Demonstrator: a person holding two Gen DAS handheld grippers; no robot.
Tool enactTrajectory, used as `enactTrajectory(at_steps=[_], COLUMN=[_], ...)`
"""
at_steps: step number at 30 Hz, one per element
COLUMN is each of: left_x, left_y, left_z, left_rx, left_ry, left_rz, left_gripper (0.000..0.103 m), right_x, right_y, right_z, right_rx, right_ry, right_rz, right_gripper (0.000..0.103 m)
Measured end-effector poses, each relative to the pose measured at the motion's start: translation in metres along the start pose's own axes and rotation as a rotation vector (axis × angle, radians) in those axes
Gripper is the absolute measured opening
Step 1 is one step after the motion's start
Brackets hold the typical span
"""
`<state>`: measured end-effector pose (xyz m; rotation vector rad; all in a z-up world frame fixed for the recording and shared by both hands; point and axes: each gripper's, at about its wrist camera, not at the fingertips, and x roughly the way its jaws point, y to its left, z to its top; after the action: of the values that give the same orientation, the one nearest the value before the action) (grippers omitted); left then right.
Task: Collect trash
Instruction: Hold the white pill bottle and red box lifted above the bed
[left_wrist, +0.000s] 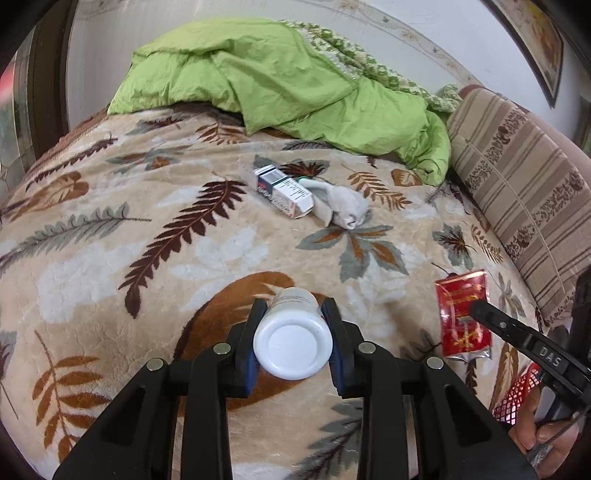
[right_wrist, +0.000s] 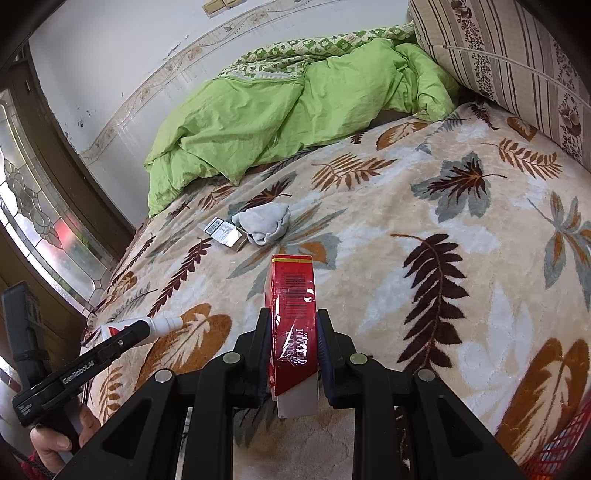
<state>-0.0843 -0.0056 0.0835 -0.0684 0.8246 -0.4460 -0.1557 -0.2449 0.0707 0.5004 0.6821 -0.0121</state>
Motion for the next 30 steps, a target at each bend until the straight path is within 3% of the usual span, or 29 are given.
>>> enactTrajectory(at_steps=[11,30], left_x=[-0.031,-0.049], left_y=[-0.049,-0.073], left_z=[-0.020,-0.030], left_rx=[0.147,0.224], left_ry=[-0.060,-0.114], left_rz=[0.092,0.192], left_gripper=[0.029,0.029], right_x=[-0.014,-0.024], right_y=[0.010,0.006], right_z=[-0.011,-0.021], right_rx=[-0.046,-0.038], right_ry=[-0.004,0.011], right_rz=[0.025,0.033], right_gripper=[0.024,0.024])
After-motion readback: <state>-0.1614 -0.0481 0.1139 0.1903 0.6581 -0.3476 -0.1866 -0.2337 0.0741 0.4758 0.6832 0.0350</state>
